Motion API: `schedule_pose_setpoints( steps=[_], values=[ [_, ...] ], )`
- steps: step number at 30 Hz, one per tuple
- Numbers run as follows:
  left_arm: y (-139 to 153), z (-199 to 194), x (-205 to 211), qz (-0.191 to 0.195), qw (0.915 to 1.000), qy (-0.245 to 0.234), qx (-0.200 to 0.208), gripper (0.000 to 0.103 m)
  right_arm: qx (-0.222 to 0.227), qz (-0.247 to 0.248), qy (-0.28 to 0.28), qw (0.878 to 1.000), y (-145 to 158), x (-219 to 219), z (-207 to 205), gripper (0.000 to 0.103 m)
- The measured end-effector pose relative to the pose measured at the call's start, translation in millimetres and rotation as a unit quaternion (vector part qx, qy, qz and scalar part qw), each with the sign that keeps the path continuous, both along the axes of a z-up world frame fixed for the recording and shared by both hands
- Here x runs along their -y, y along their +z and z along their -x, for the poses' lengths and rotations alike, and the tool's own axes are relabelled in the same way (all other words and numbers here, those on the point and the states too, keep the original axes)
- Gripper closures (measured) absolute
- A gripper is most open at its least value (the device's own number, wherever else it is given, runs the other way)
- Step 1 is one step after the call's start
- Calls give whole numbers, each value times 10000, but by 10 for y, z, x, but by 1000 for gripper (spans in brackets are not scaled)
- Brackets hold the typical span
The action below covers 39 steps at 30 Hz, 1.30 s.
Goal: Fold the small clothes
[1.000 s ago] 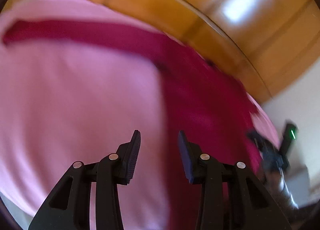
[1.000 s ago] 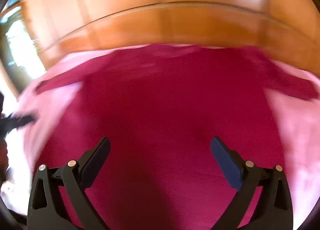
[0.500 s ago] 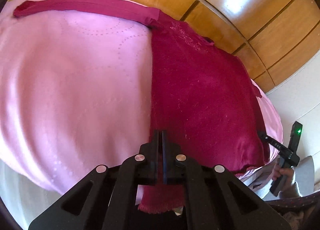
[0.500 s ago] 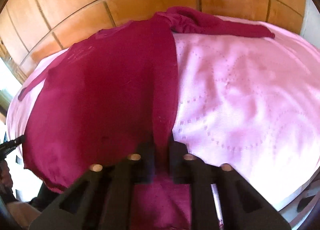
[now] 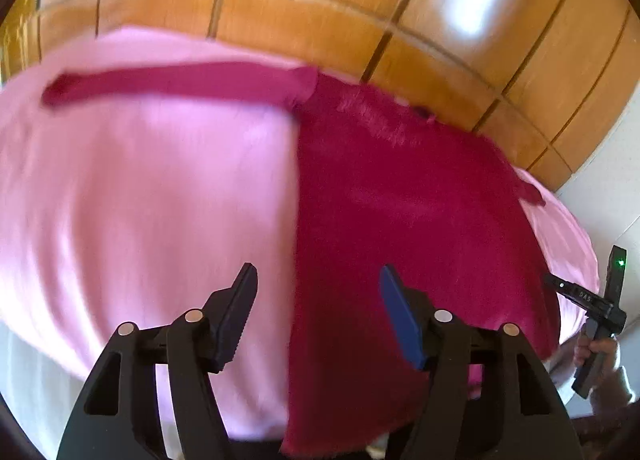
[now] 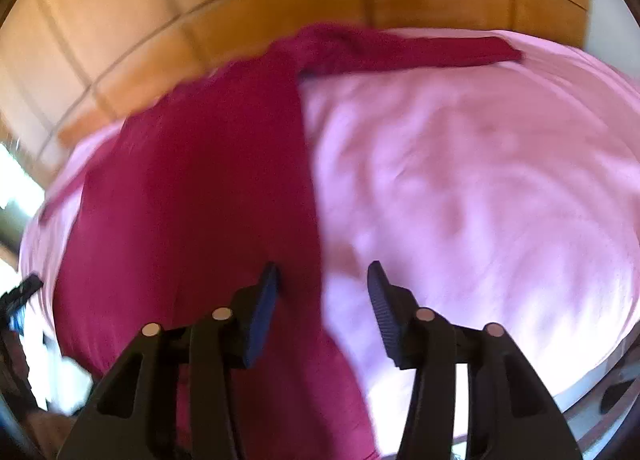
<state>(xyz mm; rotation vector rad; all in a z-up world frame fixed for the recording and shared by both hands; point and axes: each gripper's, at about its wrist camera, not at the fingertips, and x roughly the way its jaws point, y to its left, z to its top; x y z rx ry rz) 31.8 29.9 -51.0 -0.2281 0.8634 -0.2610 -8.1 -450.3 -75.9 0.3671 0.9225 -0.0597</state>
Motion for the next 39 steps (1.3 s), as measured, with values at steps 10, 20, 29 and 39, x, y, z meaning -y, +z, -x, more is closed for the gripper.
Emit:
schedule_pose_setpoints(
  steps=[10, 20, 29, 39],
  values=[
    [-172, -482, 864, -419, 9962, -769, 28, 41, 602, -1155, -1738, 9761, -45, 1329, -890, 51],
    [-423, -541, 1142, -849, 9897, -1118, -281, 34, 411, -1699, -2583, 9501, -311, 2284, -1942, 58],
    [-426, -543, 1143, -868, 9887, -1146, -434, 32, 305, 548, -2928, 9541, 200, 2535, -2085, 98],
    [-424, -504, 1133, -882, 9891, -1097, -428, 30, -308, 579, -3562, 9321, -111, 2776, -1658, 96]
  ],
)
